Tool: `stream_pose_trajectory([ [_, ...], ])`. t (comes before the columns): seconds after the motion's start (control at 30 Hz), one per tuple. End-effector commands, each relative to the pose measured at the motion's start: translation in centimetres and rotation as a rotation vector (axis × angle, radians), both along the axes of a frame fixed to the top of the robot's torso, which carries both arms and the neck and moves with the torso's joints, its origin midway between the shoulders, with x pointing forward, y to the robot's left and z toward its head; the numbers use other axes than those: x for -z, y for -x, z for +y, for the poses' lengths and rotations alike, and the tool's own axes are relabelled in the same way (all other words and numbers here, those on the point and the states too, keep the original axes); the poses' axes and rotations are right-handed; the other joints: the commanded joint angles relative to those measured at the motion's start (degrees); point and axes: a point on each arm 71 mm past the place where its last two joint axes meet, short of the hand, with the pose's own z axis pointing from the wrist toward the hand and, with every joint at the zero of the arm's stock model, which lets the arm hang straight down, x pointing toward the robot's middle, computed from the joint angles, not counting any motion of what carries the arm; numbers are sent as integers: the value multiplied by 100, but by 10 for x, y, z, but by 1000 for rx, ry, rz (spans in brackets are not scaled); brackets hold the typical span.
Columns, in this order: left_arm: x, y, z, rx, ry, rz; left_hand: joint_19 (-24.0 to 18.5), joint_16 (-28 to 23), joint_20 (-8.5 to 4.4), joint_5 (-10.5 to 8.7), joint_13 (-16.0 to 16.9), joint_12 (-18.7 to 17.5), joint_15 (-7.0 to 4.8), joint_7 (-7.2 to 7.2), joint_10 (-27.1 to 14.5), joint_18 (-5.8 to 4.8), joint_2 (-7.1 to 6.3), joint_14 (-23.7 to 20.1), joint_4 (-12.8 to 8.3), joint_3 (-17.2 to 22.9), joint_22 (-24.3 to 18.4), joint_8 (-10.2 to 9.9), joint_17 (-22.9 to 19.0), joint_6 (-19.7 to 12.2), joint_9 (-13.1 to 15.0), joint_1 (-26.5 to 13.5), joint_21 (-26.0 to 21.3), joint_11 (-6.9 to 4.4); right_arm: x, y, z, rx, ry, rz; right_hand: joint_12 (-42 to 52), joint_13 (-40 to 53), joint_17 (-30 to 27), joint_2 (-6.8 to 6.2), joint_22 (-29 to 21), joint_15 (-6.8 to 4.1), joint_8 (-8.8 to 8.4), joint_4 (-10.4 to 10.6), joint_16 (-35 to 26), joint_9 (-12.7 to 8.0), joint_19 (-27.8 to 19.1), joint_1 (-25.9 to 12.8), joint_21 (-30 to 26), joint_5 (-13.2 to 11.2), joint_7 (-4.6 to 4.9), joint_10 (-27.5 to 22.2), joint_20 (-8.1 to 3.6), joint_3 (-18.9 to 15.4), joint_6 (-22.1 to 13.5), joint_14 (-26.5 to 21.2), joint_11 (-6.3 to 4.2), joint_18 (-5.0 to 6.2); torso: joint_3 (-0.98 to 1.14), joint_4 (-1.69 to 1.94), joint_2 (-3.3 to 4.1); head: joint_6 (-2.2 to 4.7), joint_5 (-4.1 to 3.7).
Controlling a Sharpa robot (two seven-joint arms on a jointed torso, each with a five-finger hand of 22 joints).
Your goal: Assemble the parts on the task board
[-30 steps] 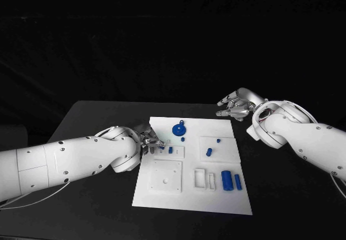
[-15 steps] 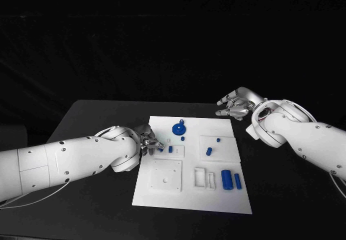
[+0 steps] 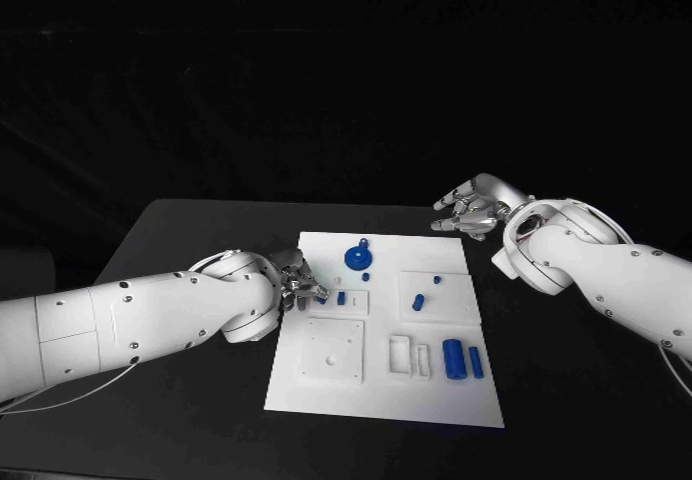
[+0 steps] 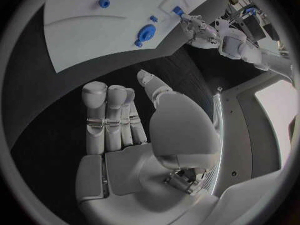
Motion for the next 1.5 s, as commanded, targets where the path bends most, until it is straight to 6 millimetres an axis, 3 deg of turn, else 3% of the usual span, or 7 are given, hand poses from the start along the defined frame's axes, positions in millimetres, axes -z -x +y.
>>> stream_pose_trajectory([
  [0.03,5,2,0,17,-36,27,-40,19,17,11,13,24,-85,-594,109,16,10,68,-168,200,115,21,4,921,15,38,43,-187,0,0,1,-15,4,3,14,-9,5,-3,456,-11,-28,26,-38,-7,128,-54,-22,40,-2,14,-13,24,54,45,-33,38,2,-3,4,4,-1],
  [0.6,4,1,0,16,-49,9,-39,66,17,-13,45,77,-87,-604,108,15,-1,82,-162,185,116,30,71,943,65,39,57,-189,0,0,1,-13,4,2,12,-10,1,-1,457,-11,-28,29,-45,-7,129,-55,-23,53,-3,12,-13,23,55,44,-34,37,3,-2,4,16,6],
  [0.97,-1,6,-2,-5,59,-70,-28,88,15,-2,54,84,-94,-609,109,26,8,100,-148,194,116,29,100,956,80,48,74,-195,0,0,0,-11,4,1,12,-10,1,-1,457,-11,-28,29,-45,-7,129,-55,-23,53,-3,12,-13,23,55,44,-34,37,-3,5,-2,16,5],
  [1.5,-2,8,0,-48,95,-94,-27,152,11,39,88,134,-99,-619,108,26,-5,140,-149,211,119,30,218,987,87,52,103,-208,1,0,-1,-10,6,3,13,-11,-3,-1,452,-12,-28,30,-51,-7,129,-60,-45,57,-2,14,-14,22,56,45,-33,40,7,0,4,4,19],
])
